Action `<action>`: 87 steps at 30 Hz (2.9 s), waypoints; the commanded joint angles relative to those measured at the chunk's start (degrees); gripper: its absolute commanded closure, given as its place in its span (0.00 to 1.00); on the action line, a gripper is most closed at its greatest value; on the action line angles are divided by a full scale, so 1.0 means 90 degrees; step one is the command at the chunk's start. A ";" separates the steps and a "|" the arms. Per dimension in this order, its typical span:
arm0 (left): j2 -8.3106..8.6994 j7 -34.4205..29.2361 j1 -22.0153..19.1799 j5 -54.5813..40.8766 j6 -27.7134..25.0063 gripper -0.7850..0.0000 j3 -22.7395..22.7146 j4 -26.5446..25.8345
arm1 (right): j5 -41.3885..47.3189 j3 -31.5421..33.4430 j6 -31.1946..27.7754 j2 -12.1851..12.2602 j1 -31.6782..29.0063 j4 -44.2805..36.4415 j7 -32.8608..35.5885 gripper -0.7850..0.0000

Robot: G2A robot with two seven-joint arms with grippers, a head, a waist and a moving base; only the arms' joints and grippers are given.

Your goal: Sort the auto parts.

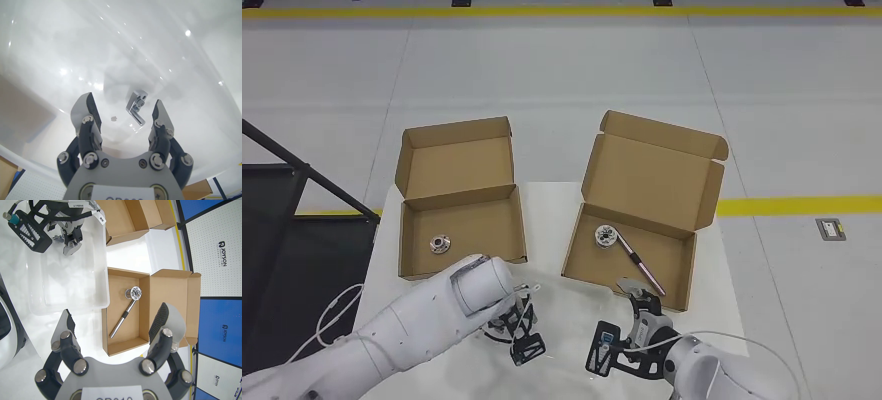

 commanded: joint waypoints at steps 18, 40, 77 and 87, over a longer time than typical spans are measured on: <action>-0.0282 0.0325 0.0153 0.0436 0.0120 0.50 0.0000 0.0476 | 0.0000 0.0000 0.0000 0.0000 0.0000 0.0000 0.0000 0.00; 0.0008 0.0704 -0.0121 -0.0281 0.0372 1.00 -0.0636 0.0276 | 0.0000 0.0000 0.0000 0.0000 0.0000 0.0000 0.0000 0.00; 0.1068 -0.1636 0.0763 -0.3354 0.0444 1.00 -0.3549 0.0626 | 0.0000 0.0000 0.0000 0.0000 0.0000 0.0000 0.0000 0.00; 0.0239 -0.2528 0.0108 -0.3708 0.0758 1.00 -0.2660 0.2391 | 0.0000 0.0000 0.0000 0.0000 0.0000 0.0000 0.0000 0.00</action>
